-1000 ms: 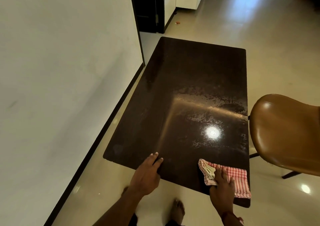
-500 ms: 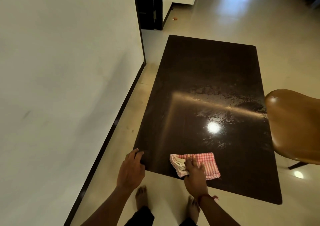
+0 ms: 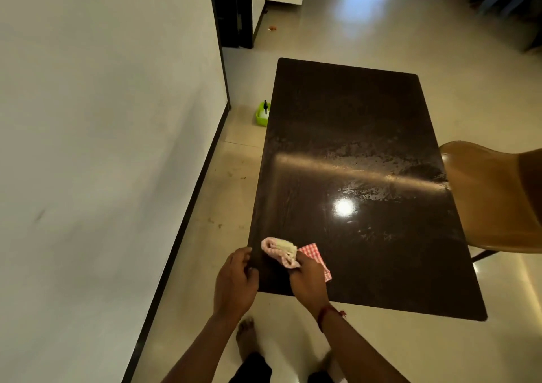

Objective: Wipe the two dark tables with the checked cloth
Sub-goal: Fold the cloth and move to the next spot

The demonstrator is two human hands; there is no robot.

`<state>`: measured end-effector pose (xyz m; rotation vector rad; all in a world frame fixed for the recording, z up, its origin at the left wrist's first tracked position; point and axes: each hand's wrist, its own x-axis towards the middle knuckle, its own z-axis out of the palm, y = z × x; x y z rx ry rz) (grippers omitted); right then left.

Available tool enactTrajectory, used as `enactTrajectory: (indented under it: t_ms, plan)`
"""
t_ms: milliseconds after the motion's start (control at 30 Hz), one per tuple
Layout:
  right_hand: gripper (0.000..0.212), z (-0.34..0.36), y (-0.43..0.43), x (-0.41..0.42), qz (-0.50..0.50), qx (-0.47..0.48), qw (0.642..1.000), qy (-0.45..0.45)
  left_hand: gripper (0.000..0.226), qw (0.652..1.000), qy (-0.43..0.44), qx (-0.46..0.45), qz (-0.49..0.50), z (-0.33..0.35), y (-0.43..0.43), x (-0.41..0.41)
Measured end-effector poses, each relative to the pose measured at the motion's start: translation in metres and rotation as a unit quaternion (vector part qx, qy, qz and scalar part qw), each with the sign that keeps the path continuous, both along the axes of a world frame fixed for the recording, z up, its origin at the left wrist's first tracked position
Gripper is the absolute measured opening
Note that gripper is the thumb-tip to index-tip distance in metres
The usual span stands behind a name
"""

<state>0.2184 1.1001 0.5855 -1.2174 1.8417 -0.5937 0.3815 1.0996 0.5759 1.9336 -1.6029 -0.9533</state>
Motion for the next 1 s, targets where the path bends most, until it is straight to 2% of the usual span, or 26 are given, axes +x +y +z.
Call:
enactTrajectory:
  t_ms: [67, 200, 267, 433, 533, 733, 1000]
  plan:
    - [0.03, 0.016, 0.003, -0.017, -0.044, -0.014, 0.999, -0.017, 0.047, 0.999, 0.033, 0.014, -0.018, 0.008, 0.001, -0.02]
    - [0.025, 0.046, 0.023, -0.05, -0.129, -0.015, 0.978, -0.163, 0.054, 0.992, 0.084, 0.035, -0.087, 0.028, 0.01, -0.068]
    - [0.02, 0.058, 0.036, -0.068, -0.161, -0.015, 0.965, -0.208, 0.063, 0.982, 0.113, 0.042, -0.144, 0.038, 0.018, -0.094]
    - [0.021, 0.079, 0.073, -0.129, -0.247, -0.027, 0.922, -0.296, 0.097, 0.966, 0.085, 0.057, -0.237, 0.054, 0.048, -0.172]
    - [0.019, 0.088, 0.103, -0.18, -0.287, -0.042, 0.895, -0.339, 0.106, 0.955, 0.085, 0.081, -0.272, 0.065, 0.066, -0.222]
    - [0.023, 0.091, 0.154, -0.277, -0.328, -0.075, 0.873, -0.354, 0.101, 0.935, 0.129, 0.128, -0.305, 0.075, 0.093, -0.314]
    - [0.021, 0.09, 0.171, -0.364, -0.382, -0.103, 0.858, -0.327, 0.094, 0.926, 0.108, 0.164, -0.321, 0.075, 0.094, -0.409]
